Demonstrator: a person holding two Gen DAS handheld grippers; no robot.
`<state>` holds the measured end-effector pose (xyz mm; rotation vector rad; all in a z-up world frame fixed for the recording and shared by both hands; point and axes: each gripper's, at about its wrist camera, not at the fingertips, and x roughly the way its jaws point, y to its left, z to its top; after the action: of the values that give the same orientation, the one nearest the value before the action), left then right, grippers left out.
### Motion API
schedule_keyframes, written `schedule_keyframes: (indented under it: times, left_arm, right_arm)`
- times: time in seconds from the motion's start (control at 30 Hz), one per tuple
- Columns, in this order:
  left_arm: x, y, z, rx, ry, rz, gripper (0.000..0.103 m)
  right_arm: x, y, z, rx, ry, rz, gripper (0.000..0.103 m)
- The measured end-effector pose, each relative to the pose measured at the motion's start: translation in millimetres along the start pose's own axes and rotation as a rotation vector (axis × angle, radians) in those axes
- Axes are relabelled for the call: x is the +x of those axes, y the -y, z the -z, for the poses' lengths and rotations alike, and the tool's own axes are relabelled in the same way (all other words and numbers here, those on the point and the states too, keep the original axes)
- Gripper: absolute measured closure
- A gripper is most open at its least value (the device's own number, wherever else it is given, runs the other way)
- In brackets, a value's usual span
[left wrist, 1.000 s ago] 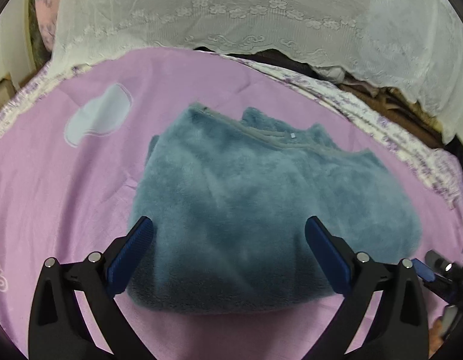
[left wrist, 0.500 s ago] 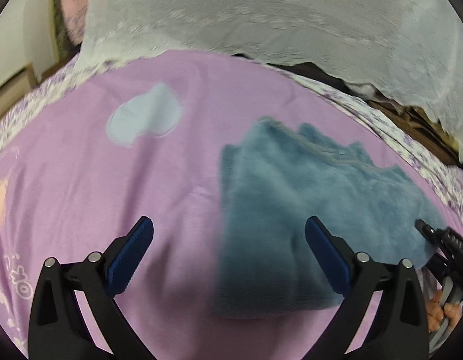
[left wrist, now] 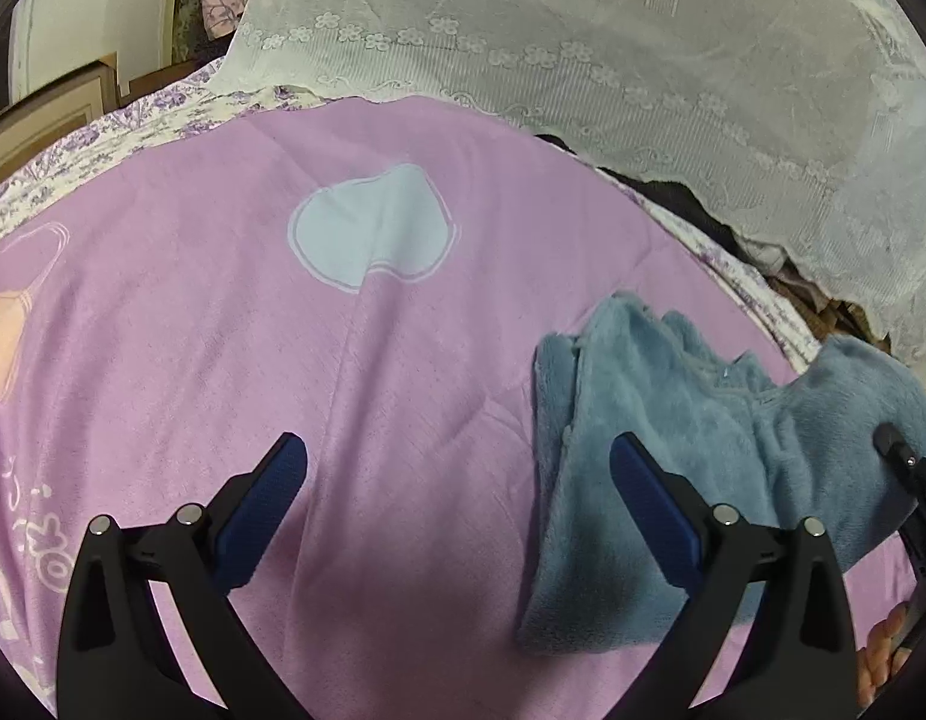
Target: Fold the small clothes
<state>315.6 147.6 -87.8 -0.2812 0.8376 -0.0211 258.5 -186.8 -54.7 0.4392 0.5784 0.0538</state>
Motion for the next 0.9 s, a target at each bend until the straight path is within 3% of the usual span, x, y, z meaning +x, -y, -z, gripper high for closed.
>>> schedule_keyframes:
  times: [0.37,0.6,0.83,0.9]
  left_arm:
    - [-4,-28,-12,-0.106,0.001,0.031,0.004]
    - [-1,-41,-14,-0.16,-0.009,0.035,0.004]
    - [2,-41,-15,-0.158,-0.013,0.025,0.004]
    - [3,-40,-15,-0.154,-0.015,0.021,0.004]
  right_arm:
    - [17,-90,18,-0.246,-0.001,0.008,0.075]
    - [33,-136,58,-0.472,-0.015,0.047,0.075]
    - [60,-157,111,-0.734,-0.061,0.156,0.074]
    - [64,-162,129,-0.833,-0.033,0.199,0.068]
